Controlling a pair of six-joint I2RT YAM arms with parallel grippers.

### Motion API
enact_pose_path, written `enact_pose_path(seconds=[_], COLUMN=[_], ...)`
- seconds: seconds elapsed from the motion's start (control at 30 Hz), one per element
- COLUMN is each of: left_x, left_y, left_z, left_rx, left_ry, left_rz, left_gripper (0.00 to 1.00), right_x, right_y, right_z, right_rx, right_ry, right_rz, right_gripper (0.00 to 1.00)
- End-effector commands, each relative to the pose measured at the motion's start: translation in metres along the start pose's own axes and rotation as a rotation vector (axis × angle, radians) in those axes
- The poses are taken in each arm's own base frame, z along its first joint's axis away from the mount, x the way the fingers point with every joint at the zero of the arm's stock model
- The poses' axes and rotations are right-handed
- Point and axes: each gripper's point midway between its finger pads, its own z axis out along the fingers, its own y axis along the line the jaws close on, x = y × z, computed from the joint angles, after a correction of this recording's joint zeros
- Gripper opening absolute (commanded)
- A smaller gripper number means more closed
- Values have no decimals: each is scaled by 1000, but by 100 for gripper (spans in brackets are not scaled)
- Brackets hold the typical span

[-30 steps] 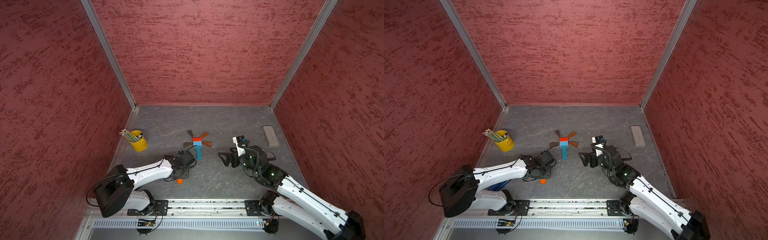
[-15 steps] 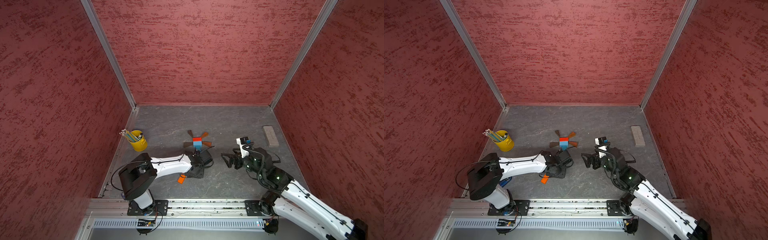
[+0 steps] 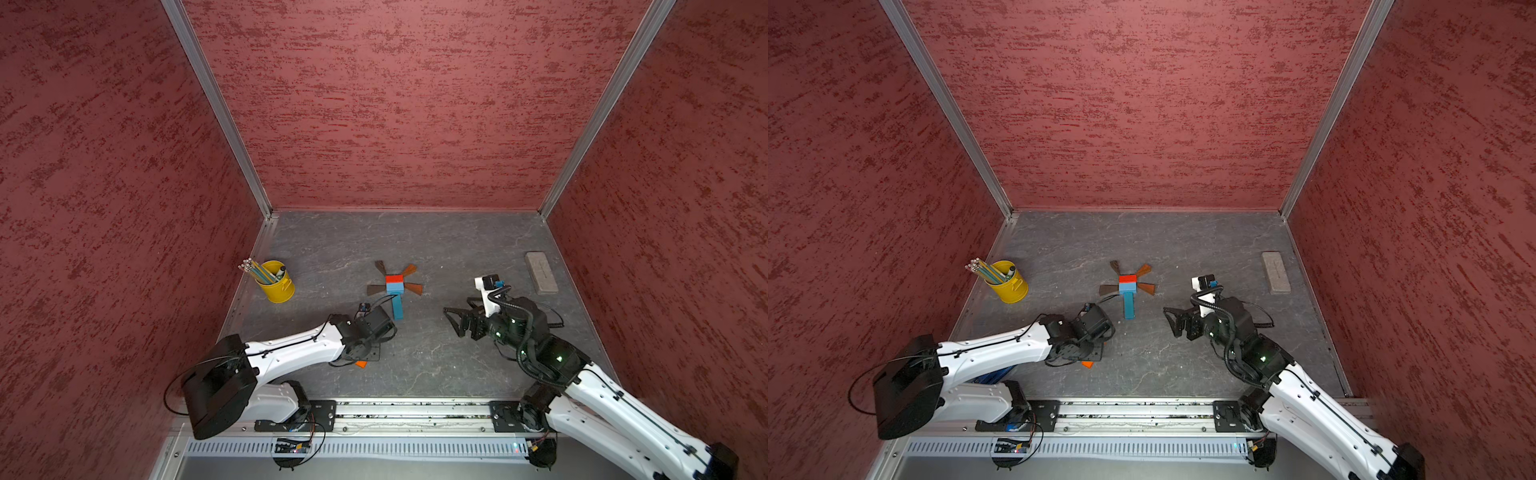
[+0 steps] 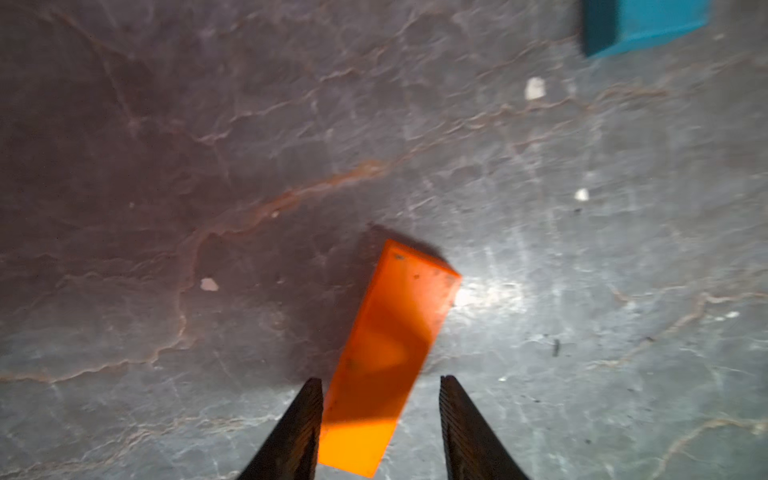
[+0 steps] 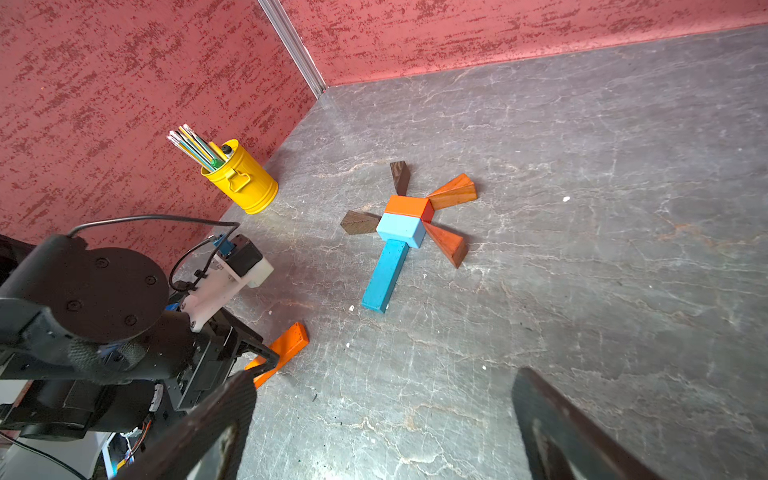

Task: Assemble a small pinwheel with building blocks
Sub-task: Pick up the building block from the center of the board, then assemble the building block at the center of the board.

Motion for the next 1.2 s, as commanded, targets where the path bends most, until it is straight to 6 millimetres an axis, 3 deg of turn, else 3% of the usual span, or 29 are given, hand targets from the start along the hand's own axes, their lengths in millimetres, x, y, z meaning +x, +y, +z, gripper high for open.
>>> enact_pose_path(seconds=[0.0, 0.2, 0.4, 0.67, 0.83, 1.0, 1.17], left_x=[-6, 4, 5, -8, -17, -24, -30], left_y=[-13, -20, -32, -64, -84, -98, -102], left_z=[2, 11, 11, -1, 5, 15, 18], left_rx=[68, 77, 95, 103, 86, 76, 80], left_ry=[-16, 43, 60, 95, 161, 184, 163], left_rz=[26, 75, 75, 77, 47, -11, -59], left_gripper=[49, 48, 31, 31, 32, 31, 31], right_x=[-7, -9, -9, -13, -10, -6, -11], right_y=[4, 5, 4, -3, -8, 14, 11], right_z=[2, 2, 1, -2, -7, -11, -17], right_rx=[-19, -19, -13, 33, 59, -86, -71], right_ry=[-14, -13, -13, -32, -28, -64, -118], right_rz=[-7, -3, 3, 35, -19, -132, -146], right_gripper=[99, 99, 99, 99, 99, 99, 99])
